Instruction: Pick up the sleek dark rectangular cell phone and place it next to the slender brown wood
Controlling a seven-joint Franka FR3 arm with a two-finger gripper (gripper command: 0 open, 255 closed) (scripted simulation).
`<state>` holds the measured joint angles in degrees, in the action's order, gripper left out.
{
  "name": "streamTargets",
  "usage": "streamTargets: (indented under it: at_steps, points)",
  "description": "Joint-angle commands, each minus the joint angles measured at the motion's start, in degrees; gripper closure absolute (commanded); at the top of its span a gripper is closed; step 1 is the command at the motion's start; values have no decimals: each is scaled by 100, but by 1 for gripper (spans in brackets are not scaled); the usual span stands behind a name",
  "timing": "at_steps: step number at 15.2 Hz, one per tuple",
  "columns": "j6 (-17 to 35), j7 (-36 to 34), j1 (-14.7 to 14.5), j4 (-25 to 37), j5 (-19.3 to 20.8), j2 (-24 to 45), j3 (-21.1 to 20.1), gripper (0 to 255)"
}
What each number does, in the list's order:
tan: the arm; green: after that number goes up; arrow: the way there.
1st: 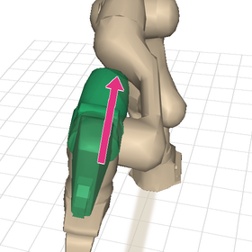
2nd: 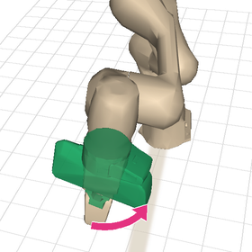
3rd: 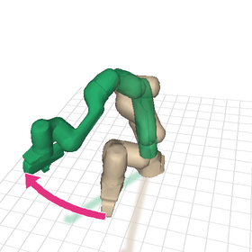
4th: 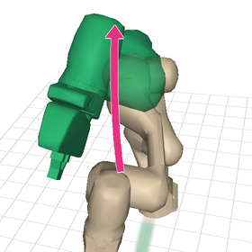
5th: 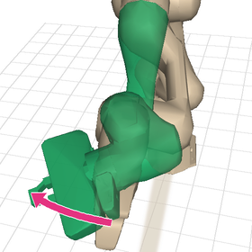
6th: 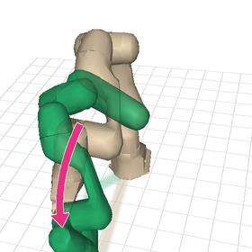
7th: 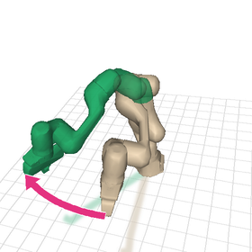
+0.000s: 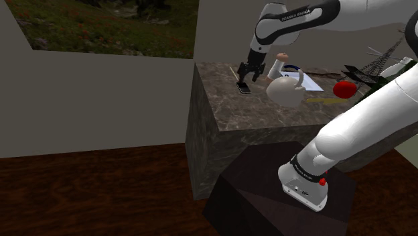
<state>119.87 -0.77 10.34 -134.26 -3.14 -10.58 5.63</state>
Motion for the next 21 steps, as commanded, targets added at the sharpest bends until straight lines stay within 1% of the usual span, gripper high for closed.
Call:
streamTargets:
  at_steps: [1,4,5,12,20,21]
  points:
    - [284,-34,90,166,-16,353,95,0]
    - [630,-89,210,454,-76,856,223,0]
    - [674,-95,227,496,-87,925,240,0]
    - [1253,-28,212,247,-186,1261,224,0]
    - [1252,-28,212,248,-186,1261,224,0]
    - [1252,-28,212,248,-186,1261,224,255]
